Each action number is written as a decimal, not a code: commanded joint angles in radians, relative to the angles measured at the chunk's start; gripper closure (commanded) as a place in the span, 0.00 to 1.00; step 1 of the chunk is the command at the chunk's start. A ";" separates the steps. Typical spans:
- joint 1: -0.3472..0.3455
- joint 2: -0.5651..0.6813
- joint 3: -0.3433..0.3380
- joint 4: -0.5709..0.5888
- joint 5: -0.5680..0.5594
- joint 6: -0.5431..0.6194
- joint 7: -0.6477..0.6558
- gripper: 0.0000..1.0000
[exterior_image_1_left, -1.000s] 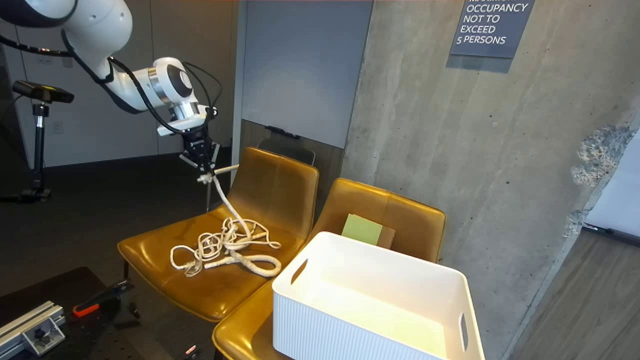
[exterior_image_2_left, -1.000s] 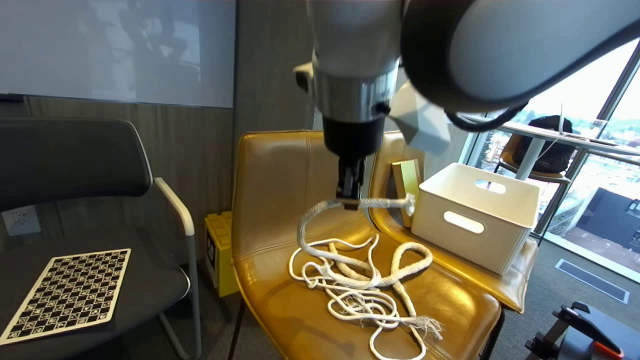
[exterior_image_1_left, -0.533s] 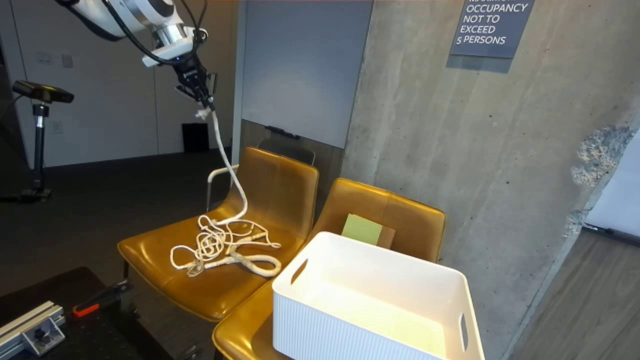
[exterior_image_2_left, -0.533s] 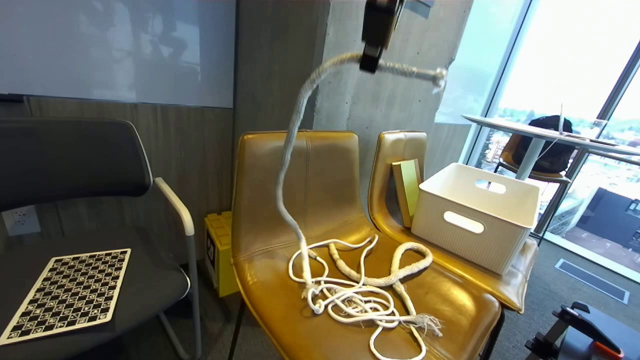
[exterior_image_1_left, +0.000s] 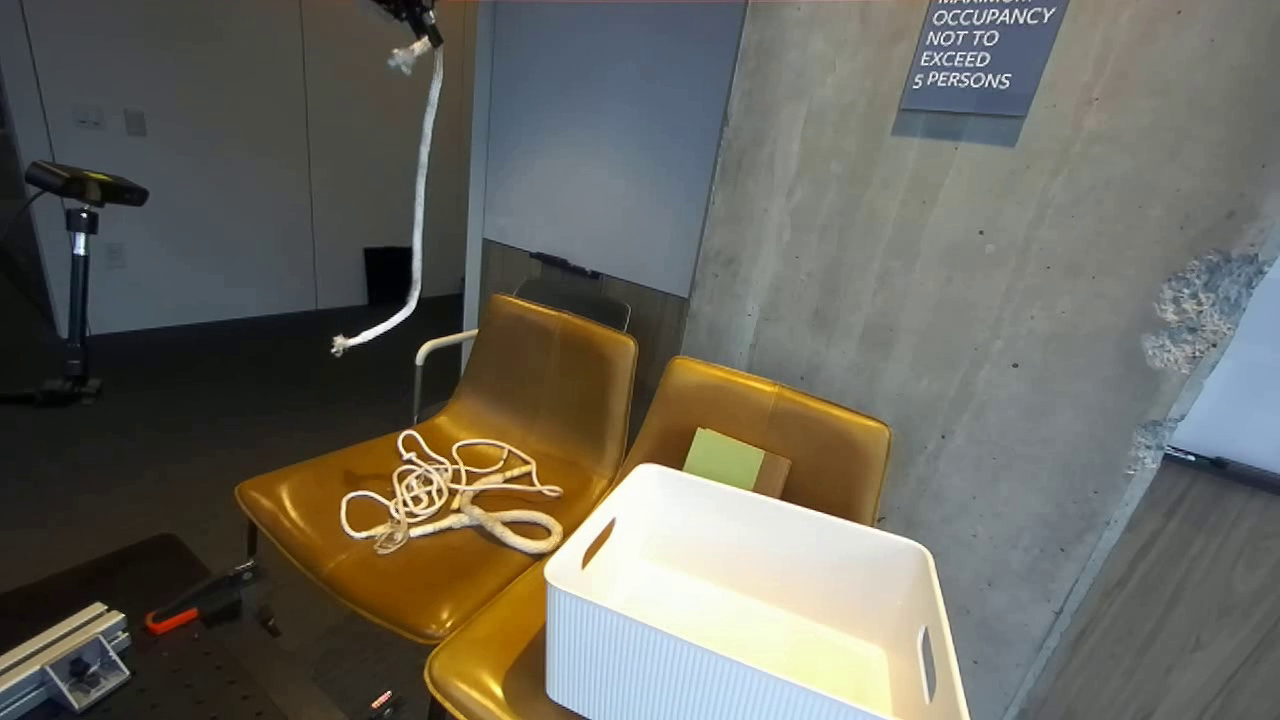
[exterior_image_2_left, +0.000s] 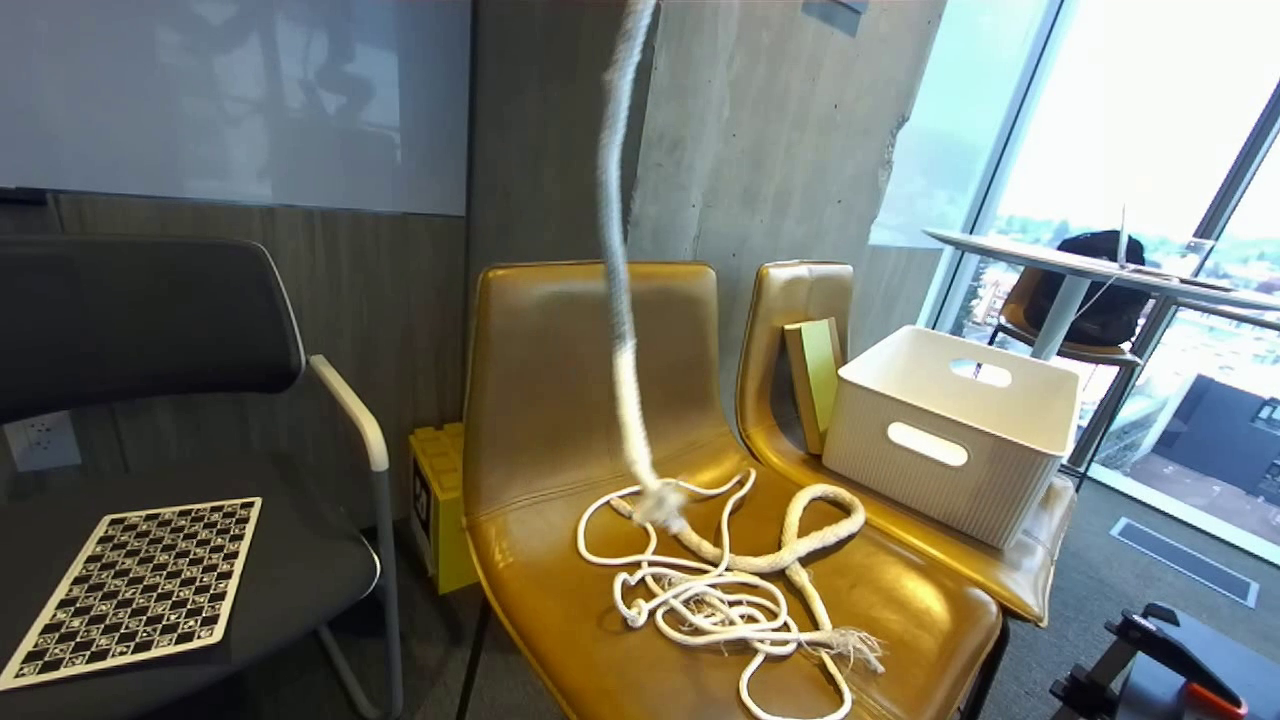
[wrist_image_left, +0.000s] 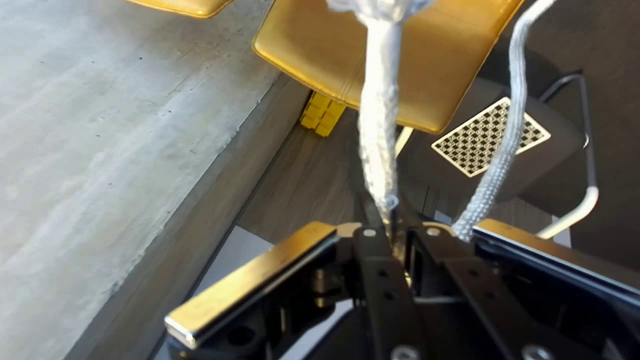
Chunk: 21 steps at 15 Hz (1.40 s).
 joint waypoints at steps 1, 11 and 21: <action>-0.052 -0.049 -0.038 0.131 0.107 -0.109 0.002 0.97; -0.337 0.012 -0.351 0.477 0.540 -0.412 -0.123 0.97; -0.732 0.394 -0.379 0.697 0.791 -0.409 -0.319 0.97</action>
